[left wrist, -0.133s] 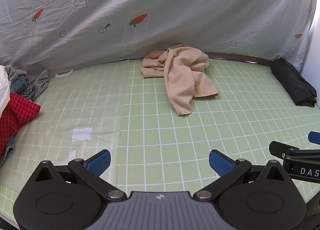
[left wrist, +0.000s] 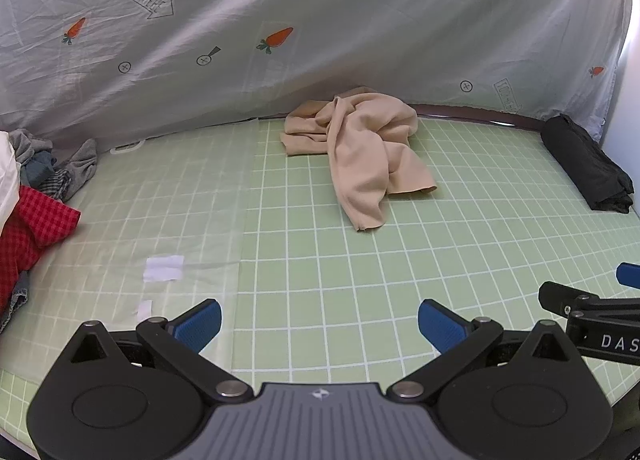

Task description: Fold clothes

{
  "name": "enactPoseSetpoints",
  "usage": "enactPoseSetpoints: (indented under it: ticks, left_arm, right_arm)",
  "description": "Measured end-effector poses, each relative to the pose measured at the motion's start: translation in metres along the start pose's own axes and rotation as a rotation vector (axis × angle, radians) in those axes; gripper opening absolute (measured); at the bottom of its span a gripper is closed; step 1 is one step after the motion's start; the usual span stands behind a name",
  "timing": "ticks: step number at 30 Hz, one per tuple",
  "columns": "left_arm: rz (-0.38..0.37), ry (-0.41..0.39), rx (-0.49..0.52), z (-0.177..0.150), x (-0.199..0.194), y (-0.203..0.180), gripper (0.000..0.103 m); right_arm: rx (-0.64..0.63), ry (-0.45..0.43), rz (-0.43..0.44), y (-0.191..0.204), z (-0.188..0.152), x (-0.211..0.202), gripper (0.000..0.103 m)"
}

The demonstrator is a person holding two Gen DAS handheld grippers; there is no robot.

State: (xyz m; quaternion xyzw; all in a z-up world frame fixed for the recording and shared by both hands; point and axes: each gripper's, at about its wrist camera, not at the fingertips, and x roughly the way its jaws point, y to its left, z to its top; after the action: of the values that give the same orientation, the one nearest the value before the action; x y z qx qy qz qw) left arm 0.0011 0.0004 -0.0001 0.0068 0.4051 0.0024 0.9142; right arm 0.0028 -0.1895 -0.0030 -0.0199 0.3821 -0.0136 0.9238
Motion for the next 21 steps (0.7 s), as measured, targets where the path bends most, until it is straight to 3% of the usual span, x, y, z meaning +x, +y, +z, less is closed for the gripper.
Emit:
enactPoseSetpoints:
  ticks: [21]
  left_arm:
    - [0.007, 0.005, -0.022, -0.0004, 0.0056, 0.0037, 0.103]
  right_arm:
    - [-0.014, 0.012, 0.001, 0.0007, 0.002, 0.0023, 0.103]
